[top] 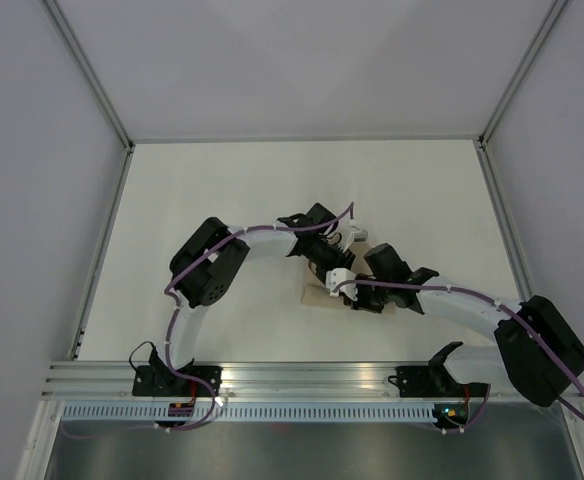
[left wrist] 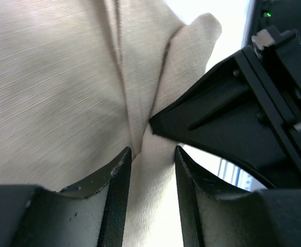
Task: Fold the napkin, place the utensils inside, and roll it up
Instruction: Roll the napkin with the utensil
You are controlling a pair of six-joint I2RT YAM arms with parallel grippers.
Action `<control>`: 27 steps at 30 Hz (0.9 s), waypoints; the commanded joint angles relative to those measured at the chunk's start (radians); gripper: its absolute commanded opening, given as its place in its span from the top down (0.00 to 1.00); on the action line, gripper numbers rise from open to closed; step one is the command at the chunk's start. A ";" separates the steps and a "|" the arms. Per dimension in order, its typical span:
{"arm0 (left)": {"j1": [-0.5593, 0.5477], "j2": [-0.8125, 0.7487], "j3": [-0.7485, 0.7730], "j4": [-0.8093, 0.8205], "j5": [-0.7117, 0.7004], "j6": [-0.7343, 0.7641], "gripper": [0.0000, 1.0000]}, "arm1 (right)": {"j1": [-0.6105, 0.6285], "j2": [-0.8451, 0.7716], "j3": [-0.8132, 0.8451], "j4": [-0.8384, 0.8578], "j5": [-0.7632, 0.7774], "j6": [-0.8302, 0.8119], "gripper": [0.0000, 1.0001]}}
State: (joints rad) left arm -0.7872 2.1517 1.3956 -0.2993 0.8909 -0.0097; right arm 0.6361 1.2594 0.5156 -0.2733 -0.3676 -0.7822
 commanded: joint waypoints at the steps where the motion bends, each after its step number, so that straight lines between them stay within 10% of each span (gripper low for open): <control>1: 0.040 -0.119 -0.027 0.106 -0.164 -0.065 0.56 | -0.030 0.054 0.037 -0.141 -0.093 -0.032 0.94; 19: 0.105 -0.660 -0.599 0.622 -0.630 -0.055 0.51 | -0.257 0.544 0.425 -0.570 -0.335 -0.273 0.95; 27: -0.154 -0.728 -0.756 0.756 -0.883 0.284 0.44 | -0.297 0.661 0.501 -0.577 -0.329 -0.238 0.95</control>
State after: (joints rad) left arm -0.8337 1.4330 0.6518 0.3355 0.1421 0.0647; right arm 0.3412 1.8511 1.0351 -0.8871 -0.8062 -0.9741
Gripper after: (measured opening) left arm 0.550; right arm 0.254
